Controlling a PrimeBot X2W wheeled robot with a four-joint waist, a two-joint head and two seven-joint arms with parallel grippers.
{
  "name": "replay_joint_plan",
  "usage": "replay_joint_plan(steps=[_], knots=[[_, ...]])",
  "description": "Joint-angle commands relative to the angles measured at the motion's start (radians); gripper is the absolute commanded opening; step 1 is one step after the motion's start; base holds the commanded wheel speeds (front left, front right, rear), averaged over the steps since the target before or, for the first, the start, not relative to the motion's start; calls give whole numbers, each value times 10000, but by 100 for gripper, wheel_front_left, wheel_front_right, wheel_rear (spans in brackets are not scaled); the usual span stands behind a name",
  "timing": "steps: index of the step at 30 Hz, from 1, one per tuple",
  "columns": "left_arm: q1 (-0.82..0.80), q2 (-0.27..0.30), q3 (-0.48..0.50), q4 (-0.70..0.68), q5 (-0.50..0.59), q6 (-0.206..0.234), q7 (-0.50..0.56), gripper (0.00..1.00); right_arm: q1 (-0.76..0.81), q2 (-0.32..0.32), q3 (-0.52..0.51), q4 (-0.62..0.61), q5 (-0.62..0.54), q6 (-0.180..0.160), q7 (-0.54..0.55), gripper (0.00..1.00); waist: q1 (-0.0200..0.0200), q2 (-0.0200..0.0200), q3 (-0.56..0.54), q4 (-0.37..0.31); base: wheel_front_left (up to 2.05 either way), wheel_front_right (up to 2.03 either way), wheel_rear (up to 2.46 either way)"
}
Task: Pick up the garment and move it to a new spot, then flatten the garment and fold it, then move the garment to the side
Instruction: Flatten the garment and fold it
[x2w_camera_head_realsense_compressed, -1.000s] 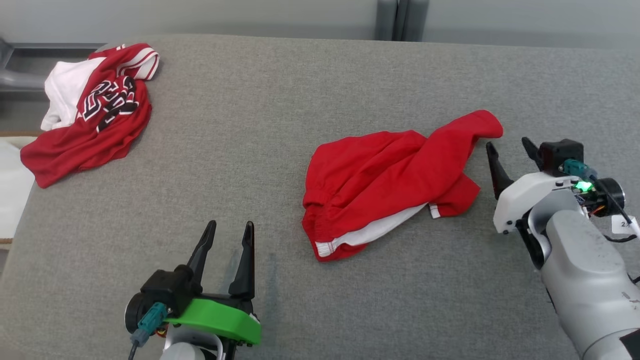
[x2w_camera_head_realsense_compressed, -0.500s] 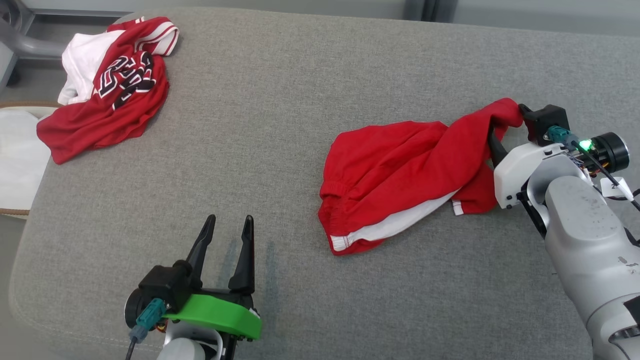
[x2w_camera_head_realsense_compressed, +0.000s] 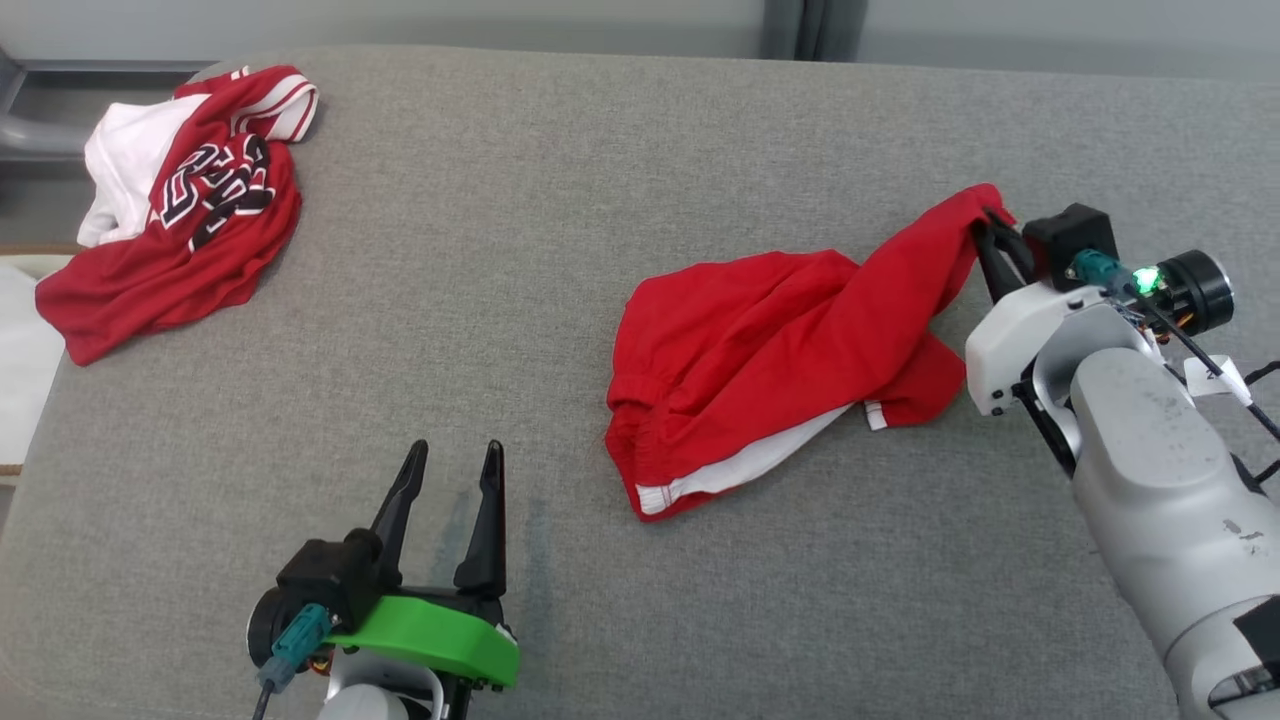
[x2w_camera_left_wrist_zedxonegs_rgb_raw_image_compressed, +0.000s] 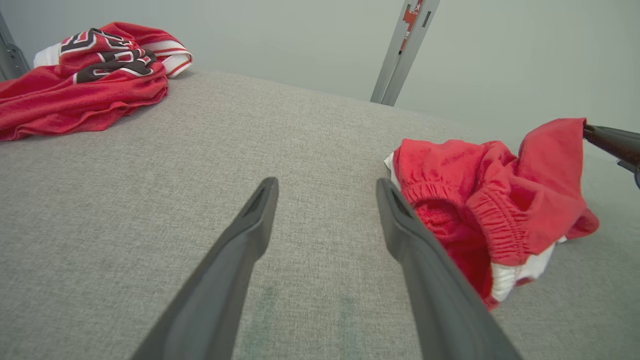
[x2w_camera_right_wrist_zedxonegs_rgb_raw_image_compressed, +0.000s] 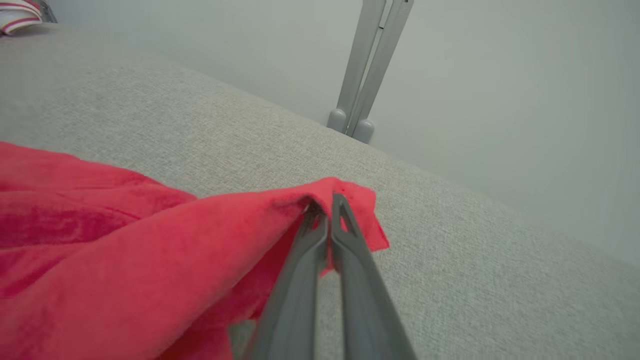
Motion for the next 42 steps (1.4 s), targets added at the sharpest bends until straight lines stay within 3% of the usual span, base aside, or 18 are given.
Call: replay_joint_plan(steps=[1, 6, 9, 17, 21, 25, 30, 42], knots=[[161, 16, 37, 14, 15, 35, -8, 100, 391, -76, 138, -241, 145, -14, -40, 0, 0, 0, -330, -332, 0, 0, 0], [462, 18, 221, -32, 62, 74, -8, 100, 1586, -286, 938, -1732, 952, -14, 114, 0, 0, 0, -872, -1049, 0, 0, 0], [604, 18, 323, -105, 47, 92, -8, 100, 2490, -707, 1476, -2981, 1396, -14, 782, 0, 0, 0, -1111, -1472, 0, 0, 0], [804, 21, 606, -285, 4, 157, -8, 100, 5207, -1748, 2107, -8228, 3365, -14, 3906, 0, 0, 0, -1506, -2396, 0, 0, 0], [764, 22, 693, -338, -14, 152, -8, 100, 5816, -2155, 1812, -10939, 4090, -14, 5304, 0, 0, 0, -1593, -2502, 0, 0, 0], [640, 24, 759, -471, -26, 161, -8, 100, 5999, -2150, 1303, -12357, 4344, -14, 6461, 0, 0, 0, -1540, -2282, 0, 0, 0], [440, 24, 813, -552, -31, 152, -8, 100, 5641, -1997, 1101, -11986, 4310, -13, 7278, 0, 0, 0, -1250, -1717, 0, 0, 0], [-29, 21, 624, -643, -163, 65, -8, 100, 3092, -1574, 1239, -7566, 4488, -14, 7124, 0, 0, 0, -393, -157, 0, 0, 0]])
